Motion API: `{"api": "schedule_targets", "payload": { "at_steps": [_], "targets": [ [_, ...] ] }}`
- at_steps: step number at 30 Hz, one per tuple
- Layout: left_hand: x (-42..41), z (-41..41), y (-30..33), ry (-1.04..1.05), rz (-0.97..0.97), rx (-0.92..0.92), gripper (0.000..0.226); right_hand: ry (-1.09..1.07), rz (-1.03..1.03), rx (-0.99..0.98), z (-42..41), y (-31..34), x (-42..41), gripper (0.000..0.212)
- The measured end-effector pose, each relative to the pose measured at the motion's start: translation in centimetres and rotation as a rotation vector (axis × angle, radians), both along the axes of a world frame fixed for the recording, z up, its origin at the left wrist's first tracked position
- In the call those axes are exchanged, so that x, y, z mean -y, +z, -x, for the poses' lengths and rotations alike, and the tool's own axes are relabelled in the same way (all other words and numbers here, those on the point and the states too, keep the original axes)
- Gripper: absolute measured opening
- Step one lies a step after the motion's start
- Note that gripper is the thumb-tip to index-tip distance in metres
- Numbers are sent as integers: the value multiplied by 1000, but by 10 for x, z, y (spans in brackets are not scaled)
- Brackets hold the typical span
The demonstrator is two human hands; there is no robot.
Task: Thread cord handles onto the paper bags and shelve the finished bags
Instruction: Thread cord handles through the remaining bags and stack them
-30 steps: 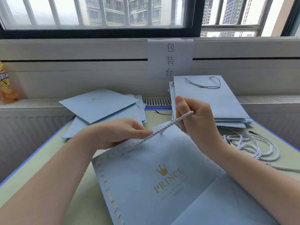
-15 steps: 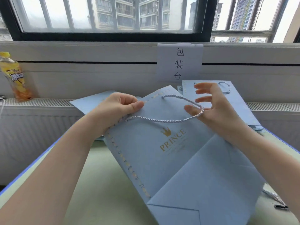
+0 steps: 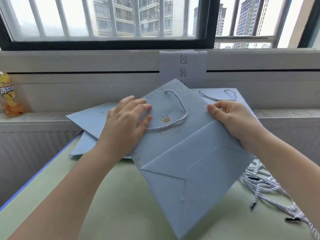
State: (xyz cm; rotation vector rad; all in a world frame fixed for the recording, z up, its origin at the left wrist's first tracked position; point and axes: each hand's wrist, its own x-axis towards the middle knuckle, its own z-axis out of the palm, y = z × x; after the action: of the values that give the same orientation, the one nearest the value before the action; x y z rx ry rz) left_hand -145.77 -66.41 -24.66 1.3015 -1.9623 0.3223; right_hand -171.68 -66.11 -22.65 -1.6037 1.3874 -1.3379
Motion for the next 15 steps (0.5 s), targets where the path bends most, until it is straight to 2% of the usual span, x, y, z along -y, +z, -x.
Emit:
{"api": "schedule_targets", "payload": {
  "at_steps": [3, 5, 7, 9, 12, 13, 15],
  "targets": [
    [1, 11, -5, -42, 38, 0, 64, 0, -22, 107, 2, 2, -1, 20],
    [-2, 15, -1, -8, 67, -173, 68, -23, -8, 140, 5, 7, -1, 20],
    [-7, 16, 5, 11, 17, -419, 70, -58, 22, 191, 7, 8, -1, 21],
    [-10, 15, 10, -68, -191, -673, 64, -107, 59, 254, 9, 7, 1, 23],
    [-11, 17, 12, -363, -601, -1021, 45, -235, 120, 346, 11, 2, 7, 21],
    [-12, 18, 10, -391, -673, -1040, 44, -271, 137, 383, 12, 1, 9, 19],
    [-12, 21, 6, -404, -742, -966, 46, -302, 149, 442, 11, -1, 11, 16]
  ]
}}
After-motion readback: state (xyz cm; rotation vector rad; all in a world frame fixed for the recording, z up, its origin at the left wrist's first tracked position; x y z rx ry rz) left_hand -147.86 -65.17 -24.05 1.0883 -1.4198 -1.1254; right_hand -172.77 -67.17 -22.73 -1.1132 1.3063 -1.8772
